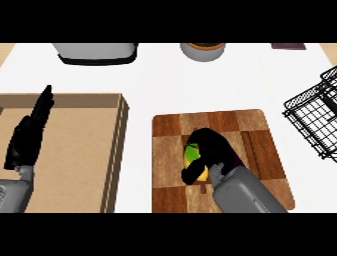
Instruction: Pick the lemon from the cutting board and place it in the tiered basket
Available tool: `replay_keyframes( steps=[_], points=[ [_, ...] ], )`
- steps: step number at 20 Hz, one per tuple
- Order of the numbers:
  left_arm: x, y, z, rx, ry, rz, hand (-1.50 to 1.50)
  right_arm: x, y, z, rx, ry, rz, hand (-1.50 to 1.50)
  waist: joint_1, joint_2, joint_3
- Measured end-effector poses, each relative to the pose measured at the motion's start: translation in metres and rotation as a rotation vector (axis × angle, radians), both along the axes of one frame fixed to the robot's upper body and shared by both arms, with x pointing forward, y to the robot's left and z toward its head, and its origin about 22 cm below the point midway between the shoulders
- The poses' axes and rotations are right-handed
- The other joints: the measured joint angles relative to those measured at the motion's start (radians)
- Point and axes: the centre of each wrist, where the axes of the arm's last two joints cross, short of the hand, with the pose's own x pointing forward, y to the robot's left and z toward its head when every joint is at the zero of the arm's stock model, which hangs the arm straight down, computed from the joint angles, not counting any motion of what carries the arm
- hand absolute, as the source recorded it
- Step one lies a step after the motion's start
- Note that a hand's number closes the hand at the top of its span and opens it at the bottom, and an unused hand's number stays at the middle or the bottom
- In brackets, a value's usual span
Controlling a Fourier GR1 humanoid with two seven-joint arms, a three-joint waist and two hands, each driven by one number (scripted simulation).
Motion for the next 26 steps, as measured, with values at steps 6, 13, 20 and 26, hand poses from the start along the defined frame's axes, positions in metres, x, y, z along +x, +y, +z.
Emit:
replay_keyframes(
  steps=[6, 13, 20, 26],
  points=[
    [-0.004, 0.010, -0.001, 0.005, 0.018, 0.033, 0.00, -0.061, -0.017, -0.001, -0.011, -0.124, 0.478, 1.50, -0.032, -0.017, 0.003],
    [-0.014, 0.018, -0.005, 0.001, 0.021, 0.064, 0.00, -0.109, -0.079, 0.055, 0.190, -0.423, 0.551, 1.50, -0.067, -0.017, 0.004],
    [-0.016, 0.023, 0.001, -0.001, 0.014, 0.062, 0.00, -0.133, -0.136, 0.128, 0.288, -0.760, 0.443, 1.50, -0.060, -0.008, 0.004],
    [-0.014, 0.012, 0.002, -0.002, 0.005, 0.039, 0.00, -0.127, -0.187, 0.171, 0.175, -0.924, 0.358, 1.50, -0.040, -0.001, 0.003]
  ],
)
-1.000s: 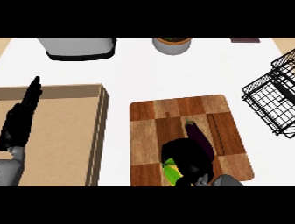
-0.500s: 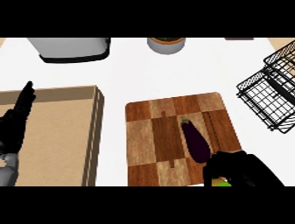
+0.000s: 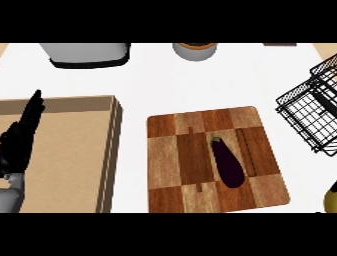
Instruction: Pick the lemon from the cutting board and place it in the tiered basket
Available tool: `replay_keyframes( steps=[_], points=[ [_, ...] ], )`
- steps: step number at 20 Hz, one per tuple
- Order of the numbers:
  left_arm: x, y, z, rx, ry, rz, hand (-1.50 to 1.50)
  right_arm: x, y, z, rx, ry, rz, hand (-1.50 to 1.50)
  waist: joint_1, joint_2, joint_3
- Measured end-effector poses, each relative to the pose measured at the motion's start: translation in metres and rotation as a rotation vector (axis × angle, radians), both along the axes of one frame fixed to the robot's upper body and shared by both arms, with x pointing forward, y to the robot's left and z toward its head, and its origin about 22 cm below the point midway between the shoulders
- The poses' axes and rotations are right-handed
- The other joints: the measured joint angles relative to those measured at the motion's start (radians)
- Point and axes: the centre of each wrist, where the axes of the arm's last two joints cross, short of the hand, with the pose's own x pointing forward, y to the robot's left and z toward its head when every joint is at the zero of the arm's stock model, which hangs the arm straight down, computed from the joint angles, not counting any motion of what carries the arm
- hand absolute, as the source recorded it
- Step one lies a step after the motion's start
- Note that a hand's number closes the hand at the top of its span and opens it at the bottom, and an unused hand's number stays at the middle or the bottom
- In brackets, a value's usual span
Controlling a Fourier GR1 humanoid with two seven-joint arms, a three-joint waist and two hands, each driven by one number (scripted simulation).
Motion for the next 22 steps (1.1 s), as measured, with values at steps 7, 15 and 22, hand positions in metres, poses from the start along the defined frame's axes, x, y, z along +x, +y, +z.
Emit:
replay_keyframes(
  steps=[7, 15, 22],
  points=[
    [0.002, -0.004, 0.007, 0.003, -0.005, -0.026, 0.00, 0.004, -0.056, 0.048, 0.016, -0.007, -0.015, 1.50, 0.026, 0.004, -0.001],
    [0.016, -0.018, 0.005, 0.005, -0.015, -0.050, 0.00, 0.039, -0.092, 0.062, -0.074, -0.060, -0.049, 1.50, 0.053, 0.011, -0.001],
    [0.020, -0.020, 0.003, 0.000, -0.017, -0.070, 0.00, 0.070, -0.112, 0.066, -0.283, -0.167, -0.213, 1.50, 0.073, 0.016, -0.001]
  ],
)
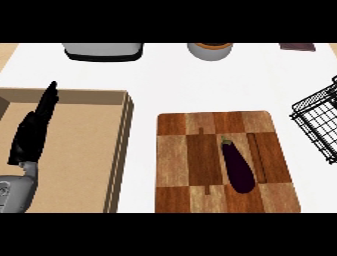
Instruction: Pick the lemon from the cutting board and place it in the tiered basket
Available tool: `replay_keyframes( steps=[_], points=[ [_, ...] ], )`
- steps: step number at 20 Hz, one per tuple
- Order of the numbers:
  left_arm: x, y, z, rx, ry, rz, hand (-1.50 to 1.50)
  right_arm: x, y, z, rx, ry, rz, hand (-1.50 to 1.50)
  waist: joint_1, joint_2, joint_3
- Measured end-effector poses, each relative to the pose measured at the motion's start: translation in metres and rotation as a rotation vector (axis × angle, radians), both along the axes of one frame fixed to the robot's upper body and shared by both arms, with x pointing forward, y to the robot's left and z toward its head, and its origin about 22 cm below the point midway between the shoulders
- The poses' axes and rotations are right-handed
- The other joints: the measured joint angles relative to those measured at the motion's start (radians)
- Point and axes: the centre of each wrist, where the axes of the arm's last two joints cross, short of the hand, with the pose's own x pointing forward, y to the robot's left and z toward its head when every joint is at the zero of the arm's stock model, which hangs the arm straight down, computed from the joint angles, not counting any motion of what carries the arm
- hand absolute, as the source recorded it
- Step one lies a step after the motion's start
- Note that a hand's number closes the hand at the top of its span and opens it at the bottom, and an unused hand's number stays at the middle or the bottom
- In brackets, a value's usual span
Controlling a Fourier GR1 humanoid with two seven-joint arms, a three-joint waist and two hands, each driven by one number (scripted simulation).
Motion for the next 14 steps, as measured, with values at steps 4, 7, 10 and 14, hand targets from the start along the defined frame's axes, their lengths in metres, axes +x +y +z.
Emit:
replay_keyframes(
  steps=[4, 7, 10, 14],
  points=[
    [0.000, -0.003, 0.001, 0.001, 0.003, -0.003, 0.00, 0.025, -0.024, -0.007, -0.059, -0.021, -0.050, 1.50, 0.001, 0.000, 0.000],
    [-0.002, -0.002, 0.010, 0.003, -0.001, 0.002, 0.00, 0.044, -0.040, -0.011, -0.078, -0.014, -0.044, 1.50, 0.002, -0.001, 0.000],
    [-0.003, 0.000, 0.007, -0.002, -0.002, -0.002, 0.00, 0.058, -0.057, -0.020, -0.095, 0.011, -0.015, 1.50, 0.000, -0.001, 0.000],
    [-0.007, 0.001, 0.005, 0.001, -0.004, 0.005, 0.00, 0.071, -0.075, -0.029, -0.076, 0.075, 0.030, 1.50, -0.003, -0.002, 0.000]
  ],
)
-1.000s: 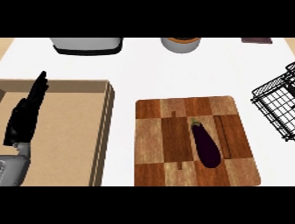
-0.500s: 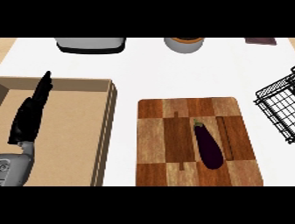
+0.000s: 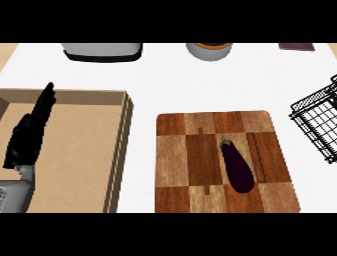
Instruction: Pick the lemon from the cutting board and place it in the tiered basket
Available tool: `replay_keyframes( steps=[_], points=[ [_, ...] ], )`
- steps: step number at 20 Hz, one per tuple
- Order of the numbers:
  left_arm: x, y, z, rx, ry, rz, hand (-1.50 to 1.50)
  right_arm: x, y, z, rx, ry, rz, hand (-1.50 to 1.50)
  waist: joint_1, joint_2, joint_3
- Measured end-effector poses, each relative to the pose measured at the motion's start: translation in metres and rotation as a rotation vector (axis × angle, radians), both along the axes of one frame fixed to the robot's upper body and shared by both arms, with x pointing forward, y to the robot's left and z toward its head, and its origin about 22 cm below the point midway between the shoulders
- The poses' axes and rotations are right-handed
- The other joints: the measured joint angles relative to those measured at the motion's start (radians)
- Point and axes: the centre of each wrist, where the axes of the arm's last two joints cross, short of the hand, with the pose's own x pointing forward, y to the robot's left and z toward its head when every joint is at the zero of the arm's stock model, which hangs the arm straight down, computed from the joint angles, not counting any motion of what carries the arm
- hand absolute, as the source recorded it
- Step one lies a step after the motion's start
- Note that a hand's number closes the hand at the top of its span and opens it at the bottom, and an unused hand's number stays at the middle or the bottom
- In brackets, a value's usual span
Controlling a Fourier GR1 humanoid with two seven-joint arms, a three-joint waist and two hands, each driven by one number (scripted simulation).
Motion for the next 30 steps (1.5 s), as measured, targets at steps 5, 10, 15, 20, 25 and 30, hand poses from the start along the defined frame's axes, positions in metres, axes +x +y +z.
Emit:
replay_keyframes(
  steps=[5, 10, 15, 20, 25, 30],
  points=[
    [0.001, 0.002, 0.003, 0.001, 0.005, -0.002, 0.00, 0.015, -0.009, -0.023, 0.027, 0.101, 0.033, 1.50, -0.003, -0.001, 0.000],
    [-0.004, -0.003, -0.002, -0.005, 0.007, -0.008, 0.00, 0.024, -0.019, -0.049, 0.143, 0.266, -0.016, -1.50, -0.001, -0.001, 0.000],
    [0.003, 0.002, 0.001, -0.003, 0.007, 0.002, 0.00, 0.034, -0.023, -0.065, 0.249, 0.284, -0.005, -1.50, -0.006, -0.001, 0.000],
    [-0.001, 0.003, -0.004, -0.005, 0.007, 0.002, 0.00, 0.034, -0.042, -0.055, 0.406, 0.217, 0.005, -1.50, -0.005, -0.001, 0.000],
    [0.004, 0.003, -0.001, 0.001, 0.006, 0.007, 0.00, 0.028, -0.061, -0.026, 0.513, 0.129, -0.011, -1.50, -0.009, -0.001, 0.000],
    [0.004, -0.002, -0.005, 0.003, 0.005, 0.004, 0.00, 0.005, -0.094, 0.006, 0.594, 0.129, -0.101, -1.50, -0.006, 0.000, 0.000]
  ],
)
